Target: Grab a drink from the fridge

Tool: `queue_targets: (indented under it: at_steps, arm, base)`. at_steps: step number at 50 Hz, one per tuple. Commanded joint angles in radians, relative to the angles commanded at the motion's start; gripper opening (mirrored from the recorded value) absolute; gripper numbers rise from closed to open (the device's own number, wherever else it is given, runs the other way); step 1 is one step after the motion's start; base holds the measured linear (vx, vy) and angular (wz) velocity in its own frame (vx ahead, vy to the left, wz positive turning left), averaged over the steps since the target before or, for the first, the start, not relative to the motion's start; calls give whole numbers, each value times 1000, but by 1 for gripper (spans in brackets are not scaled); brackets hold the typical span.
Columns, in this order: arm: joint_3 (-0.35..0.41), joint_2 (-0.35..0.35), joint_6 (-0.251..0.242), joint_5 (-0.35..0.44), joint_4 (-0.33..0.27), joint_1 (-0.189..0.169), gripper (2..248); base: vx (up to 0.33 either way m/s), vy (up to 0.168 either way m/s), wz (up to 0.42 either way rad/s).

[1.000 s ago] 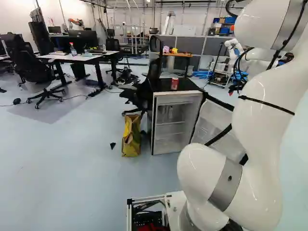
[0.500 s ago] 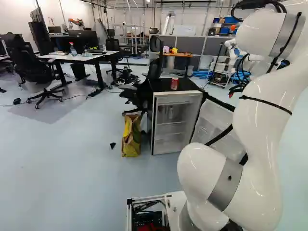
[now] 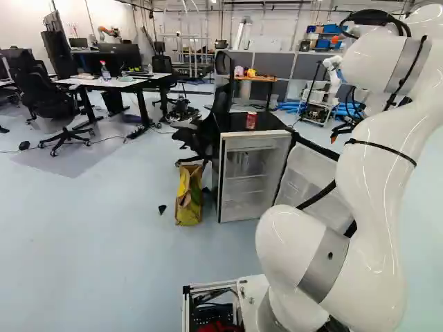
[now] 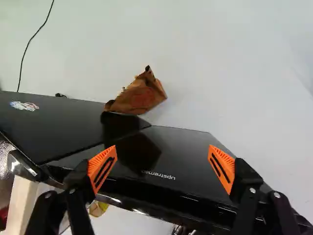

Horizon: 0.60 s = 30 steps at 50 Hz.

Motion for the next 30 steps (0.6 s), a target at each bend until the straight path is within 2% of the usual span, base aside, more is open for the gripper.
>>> queue_targets:
  at_steps: [8,30]
  arm:
    - [-18,-22,0,-40,0,-1,247]
    - [-37,-78,0,-41,0,-2,247]
  base:
    - [0,0,0]
    - [0,0,0]
